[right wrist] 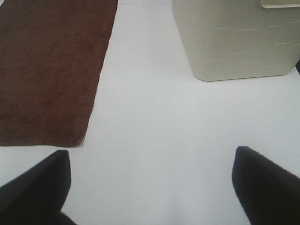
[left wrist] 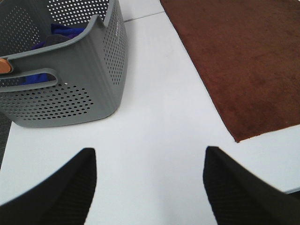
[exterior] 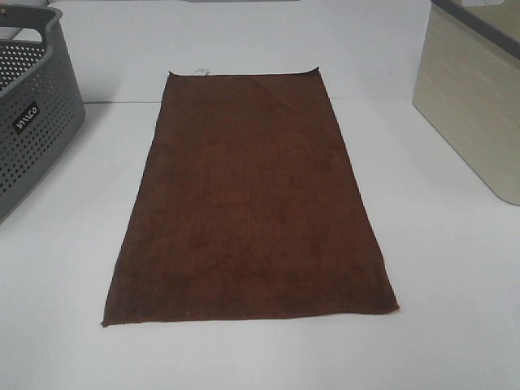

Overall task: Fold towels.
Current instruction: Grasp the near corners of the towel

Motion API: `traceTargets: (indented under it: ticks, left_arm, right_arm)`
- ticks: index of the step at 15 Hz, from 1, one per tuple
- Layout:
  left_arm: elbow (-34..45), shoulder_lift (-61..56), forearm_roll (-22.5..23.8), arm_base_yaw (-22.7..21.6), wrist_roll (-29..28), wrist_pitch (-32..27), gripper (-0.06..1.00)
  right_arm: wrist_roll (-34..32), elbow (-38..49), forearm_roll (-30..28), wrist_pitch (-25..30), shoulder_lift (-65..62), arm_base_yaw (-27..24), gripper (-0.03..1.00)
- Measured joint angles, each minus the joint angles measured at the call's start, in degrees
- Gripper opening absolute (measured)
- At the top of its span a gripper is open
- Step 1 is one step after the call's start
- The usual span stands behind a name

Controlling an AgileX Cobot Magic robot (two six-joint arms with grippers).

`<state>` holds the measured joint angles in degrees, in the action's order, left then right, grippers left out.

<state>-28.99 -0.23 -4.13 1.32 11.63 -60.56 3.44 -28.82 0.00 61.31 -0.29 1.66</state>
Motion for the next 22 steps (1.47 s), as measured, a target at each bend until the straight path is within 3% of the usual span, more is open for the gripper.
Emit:
traceTargets:
  ticks: [3, 8, 12, 14, 16, 18, 21, 22]
  left_arm:
    - [-0.17, 0.00, 0.06, 0.00, -0.29, 0.46, 0.63]
    - [-0.46, 5.39, -2.35, 0.00, -12.83, 16.73, 0.63]
    - [1.55, 22.86, -13.64, 0.00, -14.84, 24.01, 0.63]
    - [1.60, 34.21, -20.68, 0.00, -10.54, 24.35, 0.63]
    - [1.66, 45.95, -28.53, 0.00, -2.58, 24.87, 0.63]
    - [1.66, 56.67, -37.30, 0.00, 7.22, 26.36, 0.63]
    - [1.66, 72.25, -53.97, 0.00, 23.84, 29.11, 0.63]
    - [1.66, 74.66, -57.07, 0.00, 27.10, 29.16, 0.63]
  right_arm:
    - [0.00, 0.00, -0.34, 0.00, 0.00, 0.00, 0.88]
    - [-1.32, -4.64, -0.40, -2.46, 8.94, 0.00, 0.88]
    - [-3.44, -9.00, 2.81, -4.35, 24.69, 0.00, 0.87]
    - [-3.44, -9.17, 7.10, -6.02, 33.23, 0.00, 0.87]
    - [-1.20, -9.17, 11.92, -7.79, 42.91, 0.00, 0.87]
    - [4.64, -9.22, 17.76, -9.85, 53.11, 0.00, 0.86]
    - [14.44, -9.28, 27.39, -15.18, 67.72, 0.00, 0.86]
    - [15.70, -9.28, 28.82, -15.99, 70.07, 0.00, 0.86]
